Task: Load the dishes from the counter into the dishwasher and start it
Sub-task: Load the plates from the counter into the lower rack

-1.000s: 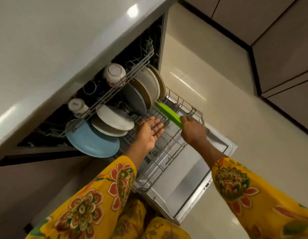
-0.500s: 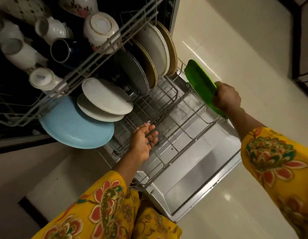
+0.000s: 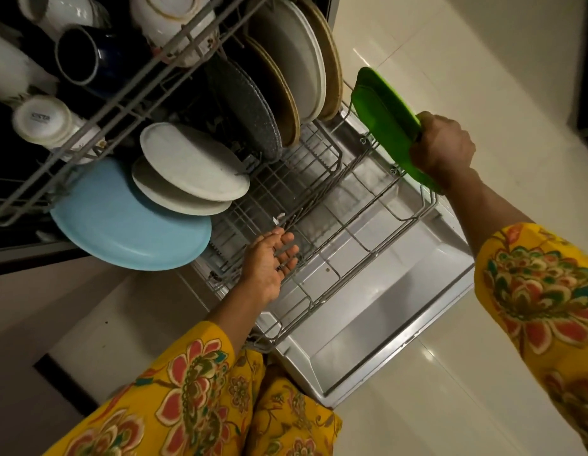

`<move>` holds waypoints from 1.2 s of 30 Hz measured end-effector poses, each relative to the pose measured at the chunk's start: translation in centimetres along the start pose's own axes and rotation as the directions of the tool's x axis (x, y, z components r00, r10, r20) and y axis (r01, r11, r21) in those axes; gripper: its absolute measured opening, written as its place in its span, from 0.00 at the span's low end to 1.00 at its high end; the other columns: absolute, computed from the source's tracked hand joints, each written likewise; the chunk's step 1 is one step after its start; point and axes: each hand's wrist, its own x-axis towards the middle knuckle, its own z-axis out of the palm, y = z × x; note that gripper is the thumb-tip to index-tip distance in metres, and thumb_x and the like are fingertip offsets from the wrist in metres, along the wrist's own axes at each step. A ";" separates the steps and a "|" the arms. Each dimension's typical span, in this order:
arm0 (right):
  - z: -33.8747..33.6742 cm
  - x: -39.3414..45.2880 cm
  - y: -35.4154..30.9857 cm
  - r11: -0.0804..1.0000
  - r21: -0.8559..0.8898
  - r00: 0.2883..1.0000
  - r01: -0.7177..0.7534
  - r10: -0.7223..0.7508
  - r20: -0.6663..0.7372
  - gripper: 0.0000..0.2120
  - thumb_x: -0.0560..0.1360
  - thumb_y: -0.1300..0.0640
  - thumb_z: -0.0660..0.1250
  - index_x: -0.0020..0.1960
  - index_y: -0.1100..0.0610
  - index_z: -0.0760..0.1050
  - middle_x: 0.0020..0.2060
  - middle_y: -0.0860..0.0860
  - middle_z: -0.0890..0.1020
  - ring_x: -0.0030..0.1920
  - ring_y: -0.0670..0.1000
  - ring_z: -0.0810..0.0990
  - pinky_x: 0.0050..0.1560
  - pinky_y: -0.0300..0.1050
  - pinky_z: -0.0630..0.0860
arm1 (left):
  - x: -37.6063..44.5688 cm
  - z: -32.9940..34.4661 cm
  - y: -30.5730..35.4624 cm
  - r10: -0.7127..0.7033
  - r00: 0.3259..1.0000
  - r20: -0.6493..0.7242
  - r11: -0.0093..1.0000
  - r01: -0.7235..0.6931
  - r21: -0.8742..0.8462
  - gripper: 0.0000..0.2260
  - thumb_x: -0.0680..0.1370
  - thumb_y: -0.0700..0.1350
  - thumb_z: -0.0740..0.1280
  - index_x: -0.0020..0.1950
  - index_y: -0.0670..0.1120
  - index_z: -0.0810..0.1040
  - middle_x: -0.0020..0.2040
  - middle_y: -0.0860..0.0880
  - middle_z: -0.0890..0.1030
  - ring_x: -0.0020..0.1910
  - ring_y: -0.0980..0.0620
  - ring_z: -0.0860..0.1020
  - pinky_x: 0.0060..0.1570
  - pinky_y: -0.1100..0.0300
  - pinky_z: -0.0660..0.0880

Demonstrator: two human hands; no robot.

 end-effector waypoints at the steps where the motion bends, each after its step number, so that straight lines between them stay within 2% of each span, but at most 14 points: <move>1: -0.1 0.1 0.2 1.000 -0.002 1.000 -0.007 0.007 0.009 0.13 0.74 0.64 0.58 0.58 0.60 0.71 0.54 0.63 0.76 0.54 0.66 0.74 0.48 0.53 0.70 | 0.0 0.1 -0.1 0.000 1.000 0.005 1.000 0.000 0.004 0.06 0.81 0.43 0.60 0.54 0.47 0.75 0.48 0.49 0.80 0.44 0.51 0.78 0.41 0.59 0.74; 8: 2.3 0.5 0.6 1.000 0.017 0.997 0.009 -0.010 0.076 0.15 0.74 0.65 0.58 0.60 0.59 0.71 0.51 0.63 0.76 0.52 0.65 0.75 0.46 0.52 0.70 | 0.3 -0.4 -0.3 0.011 1.000 0.013 1.000 -0.011 0.008 0.06 0.80 0.43 0.60 0.53 0.47 0.75 0.48 0.49 0.80 0.43 0.51 0.78 0.41 0.59 0.75; 18: 6.7 -0.1 1.3 0.980 0.192 0.995 -0.051 0.034 0.089 0.17 0.77 0.66 0.57 0.65 0.62 0.69 0.56 0.66 0.77 0.56 0.66 0.74 0.57 0.59 0.73 | 0.6 -1.7 -0.7 0.029 0.999 -0.023 0.999 -0.028 0.032 0.06 0.81 0.42 0.60 0.55 0.46 0.75 0.46 0.49 0.80 0.41 0.52 0.78 0.41 0.60 0.74; 24: 6.5 -2.0 1.7 0.973 0.222 0.997 -0.068 0.057 0.056 0.24 0.77 0.65 0.60 0.71 0.63 0.62 0.63 0.66 0.72 0.61 0.66 0.71 0.61 0.55 0.70 | -0.4 -1.5 -0.4 0.052 0.999 -0.016 0.998 -0.051 0.030 0.06 0.81 0.41 0.59 0.53 0.46 0.75 0.46 0.48 0.80 0.41 0.51 0.78 0.41 0.60 0.74; 26: 6.0 -3.2 1.5 0.966 0.243 0.996 -0.087 0.080 0.038 0.23 0.77 0.64 0.59 0.72 0.62 0.61 0.66 0.65 0.69 0.64 0.65 0.68 0.64 0.52 0.68 | -1.0 -1.4 -0.4 0.060 0.998 -0.010 0.998 -0.059 0.028 0.06 0.81 0.41 0.59 0.52 0.46 0.75 0.46 0.48 0.80 0.41 0.51 0.78 0.41 0.60 0.74; 28: 5.6 -4.6 1.1 0.966 0.239 0.995 -0.097 0.093 0.027 0.21 0.77 0.64 0.57 0.69 0.64 0.64 0.64 0.65 0.68 0.63 0.65 0.69 0.62 0.53 0.69 | -1.9 -1.4 -0.4 0.068 0.998 -0.001 0.997 -0.068 0.032 0.06 0.81 0.41 0.59 0.52 0.46 0.75 0.46 0.48 0.80 0.41 0.51 0.78 0.41 0.60 0.74; 32: 4.2 -8.3 -0.2 0.979 0.197 0.997 -0.051 0.039 0.065 0.16 0.76 0.65 0.58 0.63 0.66 0.69 0.62 0.65 0.70 0.61 0.64 0.70 0.59 0.50 0.70 | -4.3 -1.4 0.0 0.088 0.995 0.035 0.995 -0.090 0.041 0.06 0.81 0.41 0.59 0.51 0.46 0.75 0.45 0.48 0.80 0.41 0.52 0.78 0.41 0.61 0.73; 36: 1.7 -12.4 -2.7 0.970 0.239 0.994 0.049 -0.071 0.088 0.17 0.78 0.60 0.61 0.66 0.64 0.70 0.64 0.63 0.70 0.65 0.62 0.68 0.65 0.50 0.67 | -7.2 -1.5 1.3 0.162 0.985 0.065 0.981 -0.168 0.096 0.06 0.80 0.41 0.59 0.49 0.48 0.75 0.44 0.50 0.79 0.41 0.54 0.77 0.40 0.62 0.72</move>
